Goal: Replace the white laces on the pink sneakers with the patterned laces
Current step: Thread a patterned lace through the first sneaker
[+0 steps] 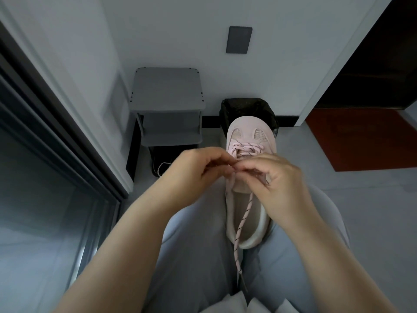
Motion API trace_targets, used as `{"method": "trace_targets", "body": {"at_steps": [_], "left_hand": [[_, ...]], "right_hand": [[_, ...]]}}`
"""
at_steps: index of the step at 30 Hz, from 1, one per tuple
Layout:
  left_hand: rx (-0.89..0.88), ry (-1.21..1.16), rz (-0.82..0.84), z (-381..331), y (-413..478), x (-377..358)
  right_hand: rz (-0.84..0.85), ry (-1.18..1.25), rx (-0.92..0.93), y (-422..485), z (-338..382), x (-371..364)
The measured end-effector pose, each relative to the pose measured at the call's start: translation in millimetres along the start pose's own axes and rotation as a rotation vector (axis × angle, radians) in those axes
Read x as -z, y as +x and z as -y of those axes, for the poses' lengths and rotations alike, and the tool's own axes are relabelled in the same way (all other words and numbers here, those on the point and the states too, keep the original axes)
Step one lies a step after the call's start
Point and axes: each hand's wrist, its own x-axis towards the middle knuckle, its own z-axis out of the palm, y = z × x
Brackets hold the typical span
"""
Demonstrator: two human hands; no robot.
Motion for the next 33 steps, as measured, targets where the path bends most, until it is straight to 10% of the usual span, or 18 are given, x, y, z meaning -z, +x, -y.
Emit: {"method": "trace_targets", "body": {"at_steps": [33], "left_hand": [[0.043, 0.308, -0.261, 20, -6, -14]], "right_hand": [[-0.019, -0.106, -0.169, -5, -21, -21]]}}
